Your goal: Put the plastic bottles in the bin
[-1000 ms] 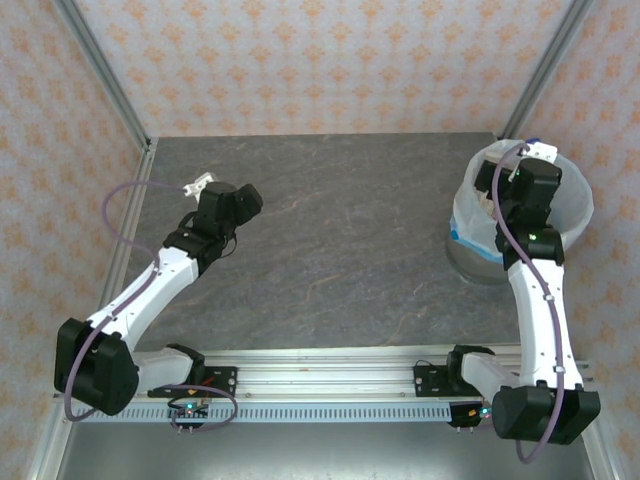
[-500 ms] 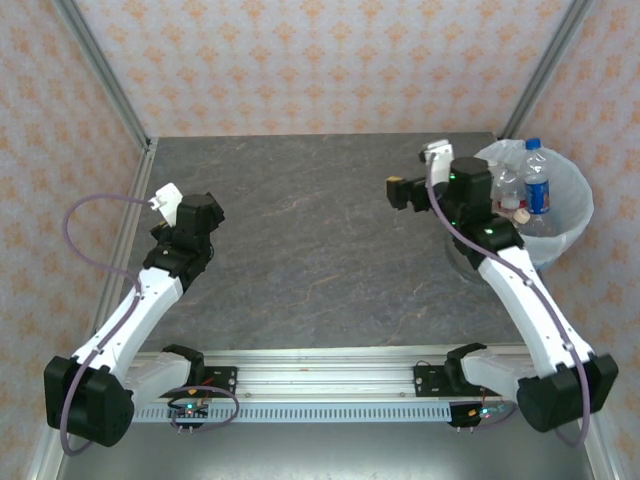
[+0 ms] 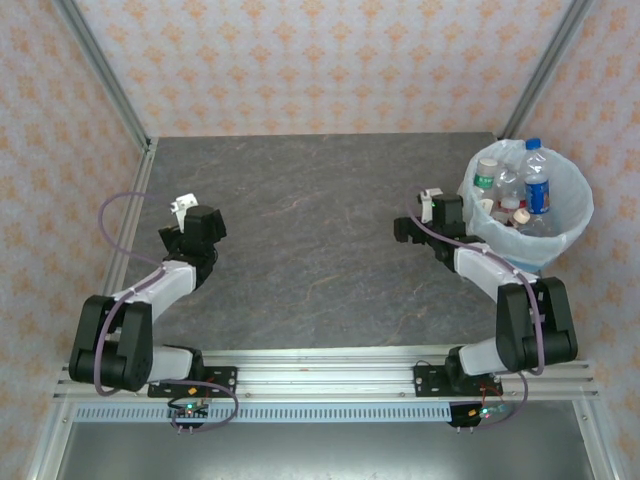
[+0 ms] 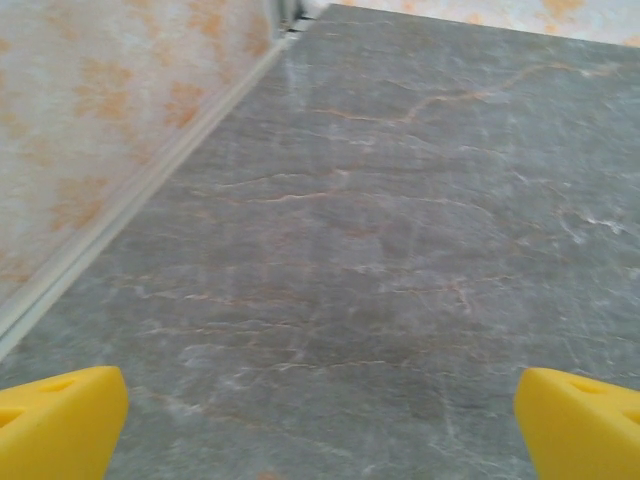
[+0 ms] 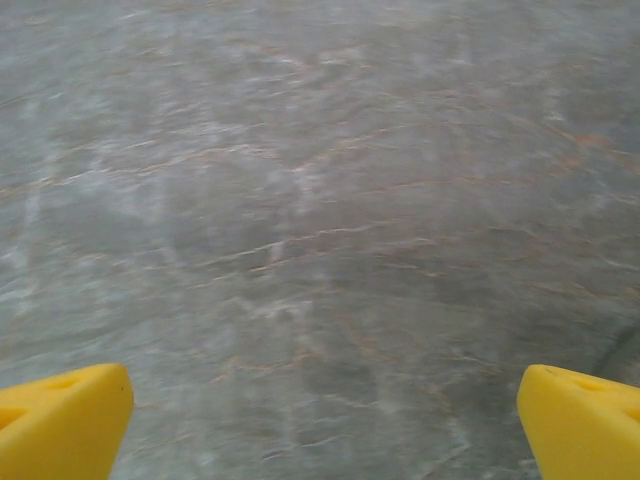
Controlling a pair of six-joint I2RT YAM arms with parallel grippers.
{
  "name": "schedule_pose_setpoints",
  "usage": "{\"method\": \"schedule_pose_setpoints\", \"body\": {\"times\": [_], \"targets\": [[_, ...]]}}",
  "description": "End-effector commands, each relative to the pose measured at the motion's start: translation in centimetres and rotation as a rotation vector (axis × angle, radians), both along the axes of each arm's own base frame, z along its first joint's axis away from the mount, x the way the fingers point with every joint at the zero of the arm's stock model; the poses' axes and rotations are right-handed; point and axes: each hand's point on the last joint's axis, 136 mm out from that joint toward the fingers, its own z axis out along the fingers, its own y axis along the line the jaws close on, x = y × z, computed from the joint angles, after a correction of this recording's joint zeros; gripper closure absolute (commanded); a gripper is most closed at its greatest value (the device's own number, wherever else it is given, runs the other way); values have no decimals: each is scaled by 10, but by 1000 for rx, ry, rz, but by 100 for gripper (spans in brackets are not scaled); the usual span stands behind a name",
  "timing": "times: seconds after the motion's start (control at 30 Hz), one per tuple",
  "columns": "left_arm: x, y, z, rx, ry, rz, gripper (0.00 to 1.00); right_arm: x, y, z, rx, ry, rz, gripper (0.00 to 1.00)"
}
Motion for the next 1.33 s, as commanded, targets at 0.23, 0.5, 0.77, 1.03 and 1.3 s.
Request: {"method": "schedule_pose_setpoints", "body": {"times": [0.23, 0.5, 0.77, 1.03, 1.3], "targets": [[19, -16, 14, 43, -8, -154, 0, 18, -29, -2, -9, -192, -94, 1], [23, -23, 2, 56, -76, -225, 0, 12, -49, 3, 87, -294, -150, 1], [20, -21, -26, 60, -114, -209, 0, 10, -64, -10, 91, -337, -241, 1], [19, -18, -24, 62, -115, -186, 0, 11, -74, -10, 74, -319, -298, 1], [19, -18, -24, 61, -115, -187, 0, 10, -74, -10, 74, -318, -298, 1]]}}
